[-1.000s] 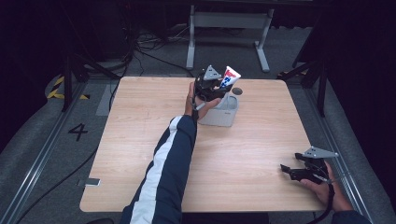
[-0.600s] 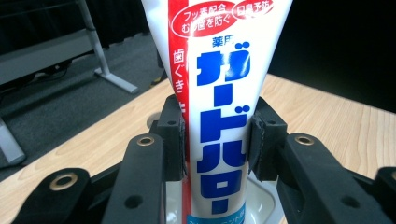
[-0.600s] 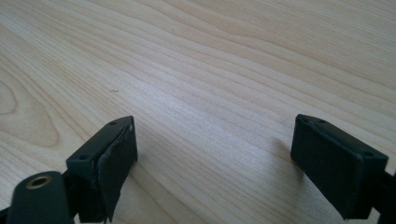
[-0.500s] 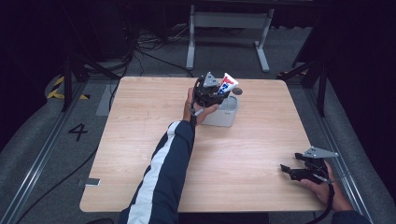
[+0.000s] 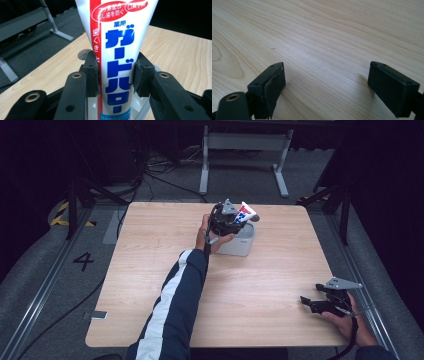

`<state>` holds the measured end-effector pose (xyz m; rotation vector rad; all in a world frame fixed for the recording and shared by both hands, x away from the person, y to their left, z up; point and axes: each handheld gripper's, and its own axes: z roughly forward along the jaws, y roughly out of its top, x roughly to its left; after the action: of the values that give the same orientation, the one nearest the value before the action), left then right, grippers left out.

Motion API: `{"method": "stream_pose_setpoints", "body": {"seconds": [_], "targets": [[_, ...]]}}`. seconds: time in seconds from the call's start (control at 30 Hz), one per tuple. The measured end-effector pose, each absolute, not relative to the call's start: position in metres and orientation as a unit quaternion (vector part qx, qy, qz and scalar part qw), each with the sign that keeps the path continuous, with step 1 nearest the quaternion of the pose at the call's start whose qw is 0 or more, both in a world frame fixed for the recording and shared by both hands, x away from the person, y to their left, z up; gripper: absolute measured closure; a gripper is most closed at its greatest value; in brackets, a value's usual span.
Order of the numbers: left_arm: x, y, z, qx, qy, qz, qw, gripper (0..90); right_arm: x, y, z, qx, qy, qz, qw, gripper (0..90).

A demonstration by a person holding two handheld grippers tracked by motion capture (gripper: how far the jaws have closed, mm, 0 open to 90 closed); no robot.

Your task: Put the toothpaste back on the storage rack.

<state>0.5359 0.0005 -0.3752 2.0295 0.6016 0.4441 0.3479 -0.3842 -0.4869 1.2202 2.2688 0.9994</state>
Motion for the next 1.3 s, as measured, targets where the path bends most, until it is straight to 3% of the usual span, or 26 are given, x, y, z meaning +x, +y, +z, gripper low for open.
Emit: {"method": "stream_pose_setpoints", "body": {"seconds": [1.3], "targets": [[0.535,0.016,-0.391,0.871,0.243,0.161,0.396,56.7,0.348,-0.384,-0.487,0.434,0.807,0.355,0.187,14.5]]}}
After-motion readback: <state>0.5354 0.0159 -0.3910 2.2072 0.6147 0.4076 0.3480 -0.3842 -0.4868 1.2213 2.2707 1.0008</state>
